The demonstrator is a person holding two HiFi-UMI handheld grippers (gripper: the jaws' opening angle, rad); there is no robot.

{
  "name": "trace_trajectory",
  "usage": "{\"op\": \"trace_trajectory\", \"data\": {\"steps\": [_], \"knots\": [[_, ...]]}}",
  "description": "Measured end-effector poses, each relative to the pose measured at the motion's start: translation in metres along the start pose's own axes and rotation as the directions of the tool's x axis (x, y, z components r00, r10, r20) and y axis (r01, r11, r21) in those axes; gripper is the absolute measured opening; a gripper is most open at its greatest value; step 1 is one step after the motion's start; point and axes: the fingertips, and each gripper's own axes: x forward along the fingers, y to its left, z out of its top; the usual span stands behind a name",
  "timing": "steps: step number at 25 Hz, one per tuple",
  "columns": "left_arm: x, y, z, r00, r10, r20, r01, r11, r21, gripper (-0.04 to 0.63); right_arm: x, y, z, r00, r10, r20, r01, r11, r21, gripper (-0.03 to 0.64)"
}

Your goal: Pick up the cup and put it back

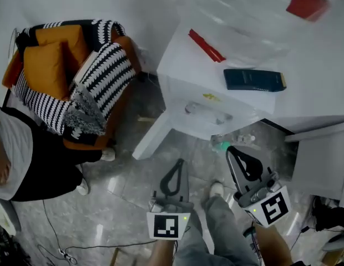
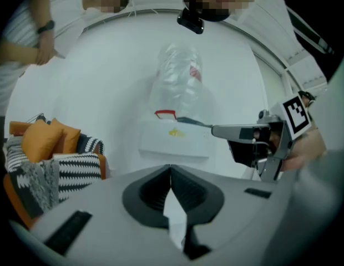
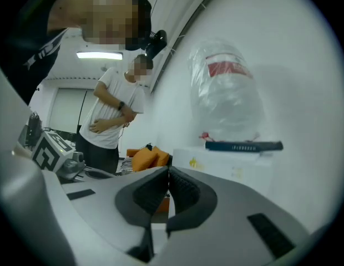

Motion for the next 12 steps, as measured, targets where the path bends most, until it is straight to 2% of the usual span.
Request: {"op": "trace_trajectory", "data": {"steps": [3, 7, 9, 12], "knots": [[0.021, 0.006, -0.078, 0.997, -0.014, -0.082, 0.017, 0.999, 0.041, 0.012, 0.009, 0.004, -0.068, 1.0, 0.016, 0.013, -0.016, 1.0, 0.01, 0.011], [0.037, 0.007, -0.173, 0.997, 0.045, -0.062, -0.043, 0.998, 0.035, 0.012, 0.006, 0.003, -0.179, 0.999, -0.013, -0.048, 0.016, 0.998, 0.056, 0.011], [0.048, 0.008, -0.224, 0.995, 0.06, -0.078, -0.056, 0.997, 0.053, 0.012, 0.005, 0.004, -0.236, 0.996, 0.01, -0.083, -0.005, 0.998, 0.064, 0.011], [0.065, 0.008, -0.293, 0.991, 0.054, -0.125, -0.046, 0.997, 0.066, 0.012, 0.005, -0.004, -0.303, 0.997, 0.001, -0.079, 0.004, 0.998, 0.069, 0.011]]}}
